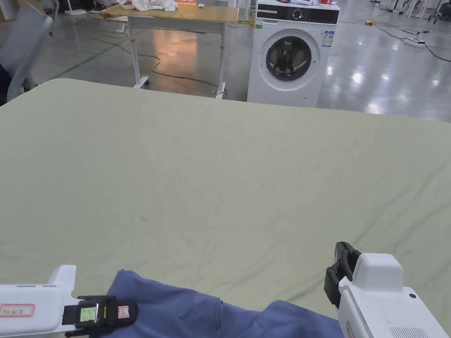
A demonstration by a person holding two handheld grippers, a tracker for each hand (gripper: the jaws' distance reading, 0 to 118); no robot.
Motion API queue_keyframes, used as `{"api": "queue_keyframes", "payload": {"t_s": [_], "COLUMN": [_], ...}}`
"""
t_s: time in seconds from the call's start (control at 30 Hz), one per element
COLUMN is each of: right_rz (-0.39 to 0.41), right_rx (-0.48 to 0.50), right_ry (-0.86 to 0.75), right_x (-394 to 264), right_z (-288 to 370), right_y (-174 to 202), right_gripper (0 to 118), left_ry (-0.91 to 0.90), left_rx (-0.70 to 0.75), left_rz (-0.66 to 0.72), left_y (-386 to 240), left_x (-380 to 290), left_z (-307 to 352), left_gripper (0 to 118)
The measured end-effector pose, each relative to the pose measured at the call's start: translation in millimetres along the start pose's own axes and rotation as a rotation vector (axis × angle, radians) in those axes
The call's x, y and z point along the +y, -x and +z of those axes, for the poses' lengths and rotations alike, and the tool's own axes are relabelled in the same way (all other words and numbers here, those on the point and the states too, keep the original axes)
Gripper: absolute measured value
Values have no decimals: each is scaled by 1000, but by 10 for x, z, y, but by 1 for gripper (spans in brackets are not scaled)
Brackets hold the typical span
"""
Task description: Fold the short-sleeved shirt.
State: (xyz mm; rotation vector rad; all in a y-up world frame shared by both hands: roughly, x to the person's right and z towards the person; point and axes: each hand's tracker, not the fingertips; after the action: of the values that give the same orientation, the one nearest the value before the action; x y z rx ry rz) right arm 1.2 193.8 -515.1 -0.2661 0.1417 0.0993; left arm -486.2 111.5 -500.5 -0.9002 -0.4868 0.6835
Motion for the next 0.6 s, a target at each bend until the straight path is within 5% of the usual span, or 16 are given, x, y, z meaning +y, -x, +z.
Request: {"api": "queue_keyframes", "payload": {"t_s": [0.37, 0.6], "right_rz": [10, 2], "right_rx": [34, 45], "right_ry": [11, 13], "right_x": [17, 20], "right_z": [-56, -63], "right_y": [68, 114], "right_gripper": [1, 1], "left_ry": [9, 71], "left_rx": [413, 442], "left_rz": [-154, -216], "left_y": [-549, -1027], "left_x": [496, 482], "left_z": [873, 555], "left_gripper": [9, 9]}}
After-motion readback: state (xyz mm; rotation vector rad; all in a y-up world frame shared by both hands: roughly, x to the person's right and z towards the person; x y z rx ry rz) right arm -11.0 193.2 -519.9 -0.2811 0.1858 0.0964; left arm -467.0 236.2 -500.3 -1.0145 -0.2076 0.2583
